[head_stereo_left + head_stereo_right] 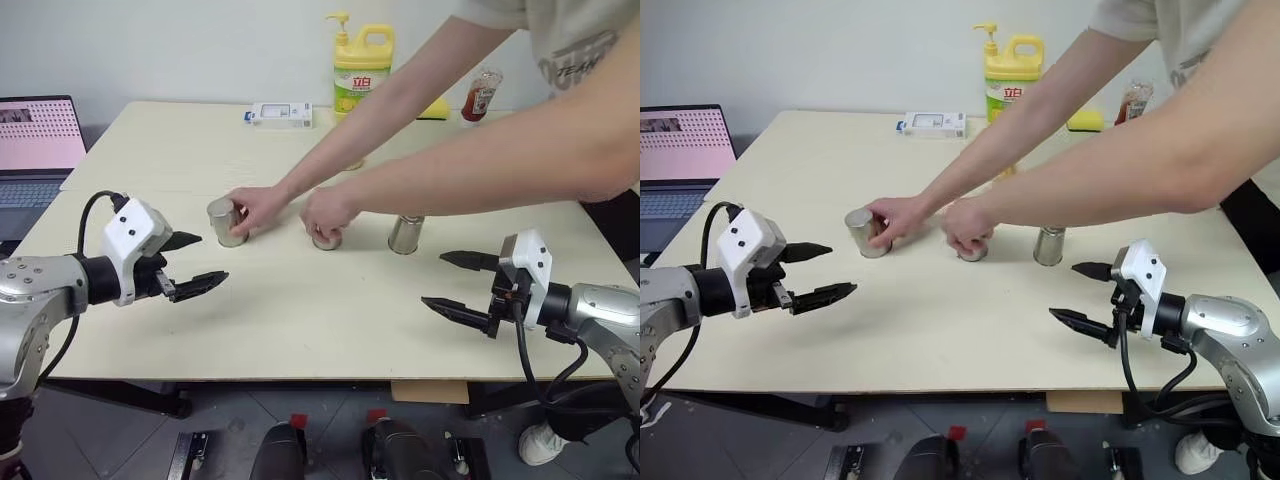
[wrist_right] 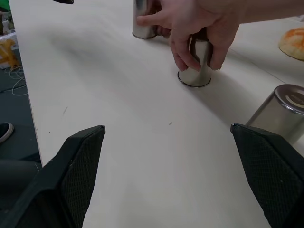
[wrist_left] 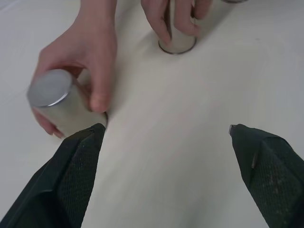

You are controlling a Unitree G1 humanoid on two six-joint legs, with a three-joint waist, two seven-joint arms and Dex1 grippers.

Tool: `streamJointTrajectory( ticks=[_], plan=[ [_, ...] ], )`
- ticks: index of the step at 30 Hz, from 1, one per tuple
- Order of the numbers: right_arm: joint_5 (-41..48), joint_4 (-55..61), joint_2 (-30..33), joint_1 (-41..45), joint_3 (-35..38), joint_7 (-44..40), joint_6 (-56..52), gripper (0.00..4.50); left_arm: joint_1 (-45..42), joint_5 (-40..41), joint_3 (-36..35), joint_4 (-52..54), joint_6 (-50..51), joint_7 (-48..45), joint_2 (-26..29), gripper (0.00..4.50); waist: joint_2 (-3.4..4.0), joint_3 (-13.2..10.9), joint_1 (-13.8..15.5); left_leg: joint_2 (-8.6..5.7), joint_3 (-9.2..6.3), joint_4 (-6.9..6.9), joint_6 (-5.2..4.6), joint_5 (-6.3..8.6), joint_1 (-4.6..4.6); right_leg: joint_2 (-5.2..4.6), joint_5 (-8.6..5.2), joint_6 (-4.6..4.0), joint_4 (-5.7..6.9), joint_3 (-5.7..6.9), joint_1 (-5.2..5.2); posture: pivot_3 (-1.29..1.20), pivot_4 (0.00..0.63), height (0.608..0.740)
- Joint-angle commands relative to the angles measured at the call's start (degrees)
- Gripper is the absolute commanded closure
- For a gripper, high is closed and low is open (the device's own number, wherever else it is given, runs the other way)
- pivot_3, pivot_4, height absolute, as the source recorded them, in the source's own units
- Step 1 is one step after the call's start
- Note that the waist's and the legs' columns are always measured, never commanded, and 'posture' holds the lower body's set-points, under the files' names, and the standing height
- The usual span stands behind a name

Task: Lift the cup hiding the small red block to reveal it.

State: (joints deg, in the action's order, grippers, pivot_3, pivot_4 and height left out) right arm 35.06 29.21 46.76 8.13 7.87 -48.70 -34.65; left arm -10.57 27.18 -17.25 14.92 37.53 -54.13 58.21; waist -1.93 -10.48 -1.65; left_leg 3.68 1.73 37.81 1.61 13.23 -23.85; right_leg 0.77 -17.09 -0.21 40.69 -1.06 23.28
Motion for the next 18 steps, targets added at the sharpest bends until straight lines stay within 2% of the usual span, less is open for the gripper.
streamJointTrajectory(
  ticks=[1,5,8,18],
  plan=[
    [1.85,2.87,-0.70,2.52,-0.76,0.21,-0.84,0.00,-2.68,0.57,-1.23,-2.87,0.84,2.32,-1.39,0.03,0.00,0.00,0.00,0.00,0.01,0.00,0.00,0.00,0.01,0.00,0.00,0.00,0.01,0.00,0.00,0.00,0.150,0.740],
    [2.49,3.55,-1.42,5.04,-2.77,0.11,-2.07,0.00,-6.09,-1.30,-0.39,-8.82,1.29,5.64,-3.02,0.03,0.00,0.00,-0.02,0.00,-0.04,0.01,0.00,0.00,0.01,0.04,0.00,0.00,0.05,0.05,0.00,0.00,0.150,0.740],
    [4.53,3.87,-2.88,8.99,-5.13,0.95,-5.05,0.00,-8.41,-4.90,2.80,-13.42,-0.67,8.44,-4.75,0.03,0.01,0.00,-0.05,0.00,-0.03,0.01,0.00,0.00,0.02,0.05,0.00,0.00,0.05,0.02,0.00,0.00,0.150,0.740],
    [5.19,3.79,-3.87,16.04,-9.66,3.49,-12.01,0.00,-21.26,-12.07,10.57,-29.33,-8.30,12.36,-13.59,0.03,-0.03,0.01,0.42,-0.06,-0.02,0.05,0.00,0.00,-0.09,0.04,0.01,0.00,0.02,0.06,0.01,0.00,0.150,0.740]
  ],
)
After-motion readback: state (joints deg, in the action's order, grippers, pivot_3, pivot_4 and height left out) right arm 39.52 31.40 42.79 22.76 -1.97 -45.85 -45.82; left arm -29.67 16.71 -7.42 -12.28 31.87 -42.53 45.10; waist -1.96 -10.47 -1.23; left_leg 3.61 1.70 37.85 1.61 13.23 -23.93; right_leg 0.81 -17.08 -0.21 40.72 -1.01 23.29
